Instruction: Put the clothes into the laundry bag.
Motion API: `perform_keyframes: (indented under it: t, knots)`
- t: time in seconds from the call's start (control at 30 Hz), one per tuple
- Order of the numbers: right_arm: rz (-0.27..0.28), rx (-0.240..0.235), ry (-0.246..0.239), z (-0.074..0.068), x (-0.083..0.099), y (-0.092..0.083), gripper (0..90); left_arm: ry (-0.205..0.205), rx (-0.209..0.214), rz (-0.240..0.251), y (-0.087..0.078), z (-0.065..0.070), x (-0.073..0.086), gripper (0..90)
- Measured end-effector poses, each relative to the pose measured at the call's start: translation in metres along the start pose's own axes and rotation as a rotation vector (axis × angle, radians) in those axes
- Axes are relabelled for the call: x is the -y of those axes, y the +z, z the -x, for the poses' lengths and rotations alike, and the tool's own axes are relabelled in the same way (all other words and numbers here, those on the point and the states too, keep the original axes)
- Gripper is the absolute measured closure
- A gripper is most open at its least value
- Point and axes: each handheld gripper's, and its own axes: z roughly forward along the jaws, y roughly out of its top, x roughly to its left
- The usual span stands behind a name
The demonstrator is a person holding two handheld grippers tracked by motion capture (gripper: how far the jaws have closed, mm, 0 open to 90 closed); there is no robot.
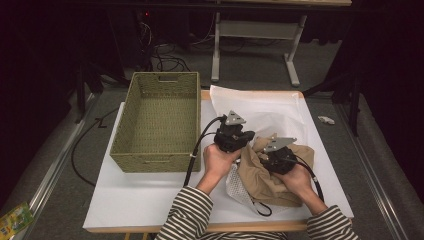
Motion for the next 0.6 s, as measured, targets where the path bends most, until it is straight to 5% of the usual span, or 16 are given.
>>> perform_keyframes:
  t: [0.3,0.6]
  knots:
    - [-0.04,0.063,0.098,0.026,-0.001,0.023,79.8,-0.011,-0.001,-0.026,0.003,-0.004,0.011,89.2]
    - [0.087,0.013,0.128,0.02,0.006,-0.018,55.9,-0.036,-0.017,-0.041,0.005,-0.012,0.021,89.2]
